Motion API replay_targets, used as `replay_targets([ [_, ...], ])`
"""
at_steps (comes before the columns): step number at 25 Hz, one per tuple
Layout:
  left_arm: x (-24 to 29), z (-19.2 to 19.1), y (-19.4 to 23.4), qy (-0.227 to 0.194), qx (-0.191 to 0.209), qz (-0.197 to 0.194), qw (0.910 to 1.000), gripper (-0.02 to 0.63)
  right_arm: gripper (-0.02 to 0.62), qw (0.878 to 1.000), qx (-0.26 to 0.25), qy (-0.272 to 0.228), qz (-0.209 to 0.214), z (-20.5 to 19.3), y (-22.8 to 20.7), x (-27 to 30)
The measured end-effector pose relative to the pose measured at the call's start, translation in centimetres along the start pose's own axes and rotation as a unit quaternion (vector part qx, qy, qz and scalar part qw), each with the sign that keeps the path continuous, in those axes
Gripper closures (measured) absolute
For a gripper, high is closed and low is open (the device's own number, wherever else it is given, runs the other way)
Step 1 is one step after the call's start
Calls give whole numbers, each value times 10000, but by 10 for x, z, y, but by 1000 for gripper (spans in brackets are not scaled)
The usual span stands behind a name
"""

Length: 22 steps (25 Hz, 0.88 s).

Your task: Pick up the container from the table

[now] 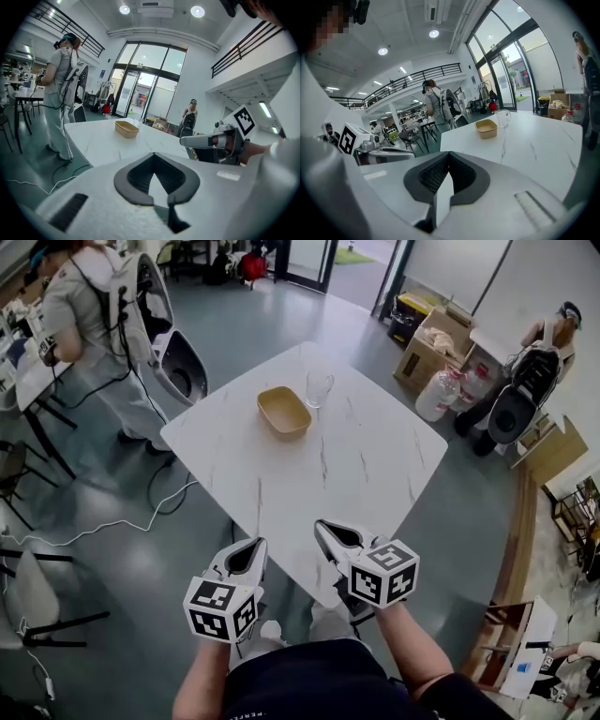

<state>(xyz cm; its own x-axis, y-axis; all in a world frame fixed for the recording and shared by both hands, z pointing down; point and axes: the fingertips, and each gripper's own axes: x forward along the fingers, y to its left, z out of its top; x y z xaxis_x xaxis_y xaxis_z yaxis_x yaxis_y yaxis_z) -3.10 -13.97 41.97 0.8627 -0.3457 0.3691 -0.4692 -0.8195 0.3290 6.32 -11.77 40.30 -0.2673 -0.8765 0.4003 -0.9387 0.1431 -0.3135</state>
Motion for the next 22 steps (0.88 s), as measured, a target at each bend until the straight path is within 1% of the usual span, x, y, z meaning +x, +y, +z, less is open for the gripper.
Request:
replay_targets([
  [5,48,18,0,-65,-152,362,9992,611,594,9992,-61,182,356,20,-51,16],
  [13,121,43,4,-79,-268,918,9954,611,594,9953,-204,438,841,51,-128,49],
  [17,138,48,9,-52,-365,1269,9912,611,594,9922,-269,568,1077,60,-155,67],
  [22,148,46,21,-50,-475,1709,9841,611,594,9874,-400,698,1362,66,-177,96],
])
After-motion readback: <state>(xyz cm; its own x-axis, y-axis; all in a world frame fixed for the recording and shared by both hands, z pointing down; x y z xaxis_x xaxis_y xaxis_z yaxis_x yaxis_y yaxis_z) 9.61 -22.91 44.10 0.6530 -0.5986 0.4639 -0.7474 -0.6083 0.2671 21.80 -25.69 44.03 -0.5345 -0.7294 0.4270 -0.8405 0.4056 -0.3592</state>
